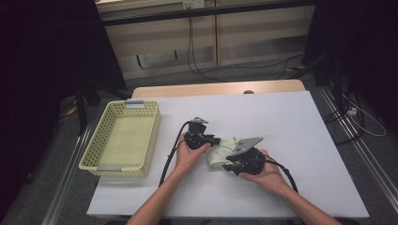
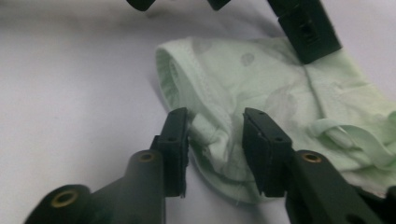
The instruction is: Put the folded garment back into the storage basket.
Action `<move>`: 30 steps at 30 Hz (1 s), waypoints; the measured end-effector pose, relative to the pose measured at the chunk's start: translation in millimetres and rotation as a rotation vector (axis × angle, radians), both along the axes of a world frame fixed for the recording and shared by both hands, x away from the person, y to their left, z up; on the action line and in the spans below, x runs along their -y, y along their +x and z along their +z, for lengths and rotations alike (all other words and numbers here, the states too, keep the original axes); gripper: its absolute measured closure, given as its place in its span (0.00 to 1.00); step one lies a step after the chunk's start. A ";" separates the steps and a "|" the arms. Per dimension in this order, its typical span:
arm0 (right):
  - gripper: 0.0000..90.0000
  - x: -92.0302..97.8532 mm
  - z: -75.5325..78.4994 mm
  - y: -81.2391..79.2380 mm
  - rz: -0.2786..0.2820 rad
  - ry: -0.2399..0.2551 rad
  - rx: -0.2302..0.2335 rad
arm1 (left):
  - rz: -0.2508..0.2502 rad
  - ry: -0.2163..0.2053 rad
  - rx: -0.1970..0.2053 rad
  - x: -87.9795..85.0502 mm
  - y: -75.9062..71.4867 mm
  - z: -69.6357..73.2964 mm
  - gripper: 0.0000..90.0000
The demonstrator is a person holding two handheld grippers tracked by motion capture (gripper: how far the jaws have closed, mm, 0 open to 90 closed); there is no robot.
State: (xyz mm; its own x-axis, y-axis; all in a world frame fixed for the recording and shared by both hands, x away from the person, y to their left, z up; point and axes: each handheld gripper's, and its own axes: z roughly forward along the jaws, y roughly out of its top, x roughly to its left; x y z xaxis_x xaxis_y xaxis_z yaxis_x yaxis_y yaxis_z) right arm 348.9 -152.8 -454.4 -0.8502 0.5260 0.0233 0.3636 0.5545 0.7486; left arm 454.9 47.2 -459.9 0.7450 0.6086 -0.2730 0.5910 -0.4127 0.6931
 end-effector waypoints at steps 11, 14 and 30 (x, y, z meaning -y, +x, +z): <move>0.67 4.8 7.2 -6.3 0.021 0.021 0.033 | 0.029 -0.003 0.010 1.7 -0.4 0.9 0.94; 0.65 0.4 3.6 -5.8 0.037 0.000 0.028 | 0.035 -0.001 0.017 1.6 0.3 0.5 0.94; 0.79 -3.3 -5.0 -4.0 0.073 -0.075 0.060 | 0.043 -0.010 0.009 1.2 1.5 -0.3 0.94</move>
State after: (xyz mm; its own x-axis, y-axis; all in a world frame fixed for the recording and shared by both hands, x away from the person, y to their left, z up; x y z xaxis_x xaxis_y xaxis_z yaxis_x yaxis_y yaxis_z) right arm 344.9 -149.5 -459.4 -0.8848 0.4612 -0.0662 0.2758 0.6329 0.7234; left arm 456.4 46.0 -460.2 0.7205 0.6375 -0.2729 0.6019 -0.3795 0.7026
